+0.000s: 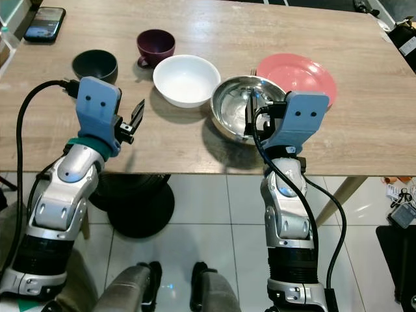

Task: Setting the table

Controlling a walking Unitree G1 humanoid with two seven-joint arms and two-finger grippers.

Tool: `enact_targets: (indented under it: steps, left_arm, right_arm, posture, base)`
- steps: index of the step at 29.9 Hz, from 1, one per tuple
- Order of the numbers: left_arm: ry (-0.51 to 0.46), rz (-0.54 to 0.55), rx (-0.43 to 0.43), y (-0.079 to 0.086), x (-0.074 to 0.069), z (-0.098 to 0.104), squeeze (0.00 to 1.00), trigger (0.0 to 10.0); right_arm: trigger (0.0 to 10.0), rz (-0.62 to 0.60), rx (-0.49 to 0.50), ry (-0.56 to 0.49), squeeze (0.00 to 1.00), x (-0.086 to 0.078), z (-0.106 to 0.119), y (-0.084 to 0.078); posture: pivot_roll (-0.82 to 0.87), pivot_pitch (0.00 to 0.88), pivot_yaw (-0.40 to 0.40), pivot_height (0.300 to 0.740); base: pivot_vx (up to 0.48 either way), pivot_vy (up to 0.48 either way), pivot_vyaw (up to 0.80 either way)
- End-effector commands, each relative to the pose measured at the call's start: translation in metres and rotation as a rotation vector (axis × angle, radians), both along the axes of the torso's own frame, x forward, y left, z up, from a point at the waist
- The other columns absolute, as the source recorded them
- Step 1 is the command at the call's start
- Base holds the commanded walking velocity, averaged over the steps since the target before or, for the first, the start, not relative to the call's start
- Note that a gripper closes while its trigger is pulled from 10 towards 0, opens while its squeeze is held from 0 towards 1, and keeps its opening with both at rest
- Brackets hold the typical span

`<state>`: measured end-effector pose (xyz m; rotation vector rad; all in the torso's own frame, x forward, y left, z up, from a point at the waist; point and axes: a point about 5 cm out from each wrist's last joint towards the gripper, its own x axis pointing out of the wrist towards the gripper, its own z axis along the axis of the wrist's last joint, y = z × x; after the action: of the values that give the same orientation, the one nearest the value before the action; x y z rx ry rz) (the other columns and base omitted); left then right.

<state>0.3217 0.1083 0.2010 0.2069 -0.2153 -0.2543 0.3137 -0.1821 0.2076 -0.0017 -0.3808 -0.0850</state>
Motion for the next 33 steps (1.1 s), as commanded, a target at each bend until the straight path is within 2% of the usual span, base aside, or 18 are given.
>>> enact_targets:
  steps: [1, 5, 11, 19, 33]
  left_arm:
    - [0.000, -0.013, 0.003, -0.004, -0.002, -0.002, 0.00, 10.0]
    - [0.000, -0.021, 0.011, -0.005, -0.002, -0.004, 0.00, 10.0]
    - [0.005, -0.011, 0.022, 0.001, -0.001, -0.006, 0.00, 10.0]
    - [0.007, -0.007, 0.013, -0.002, -0.001, -0.006, 0.00, 10.0]
    - [0.001, -0.007, -0.003, -0.004, -0.001, -0.004, 0.00, 10.0]
  right_arm:
    - [10.0, -0.013, 0.013, 0.017, 0.00, 0.000, -0.005, -0.005]
    - [10.0, -0.055, 0.041, 0.028, 0.00, 0.000, -0.009, -0.012]
    - [10.0, -0.028, -0.012, 0.055, 0.00, -0.010, -0.018, -0.011]
    - [10.0, -0.063, -0.002, 0.046, 0.00, -0.007, -0.016, -0.018]
    - [10.0, -0.056, 0.023, 0.035, 0.00, -0.003, -0.013, -0.012]
  posture:
    - [0.17, 0.091, 0.001, 0.740]
    - [0.17, 0.084, 0.007, 0.740]
    - [0.16, 0.090, 0.005, 0.740]
    - [0.16, 0.088, 0.010, 0.740]
    - [0.17, 0.105, 0.016, 0.740]
  base:
    - [0.000, 0.000, 0.00]
    - [0.000, 0.000, 0.00]
    - [0.000, 0.000, 0.00]
    - [0.000, 0.000, 0.00]
    - [0.000, 0.000, 0.00]
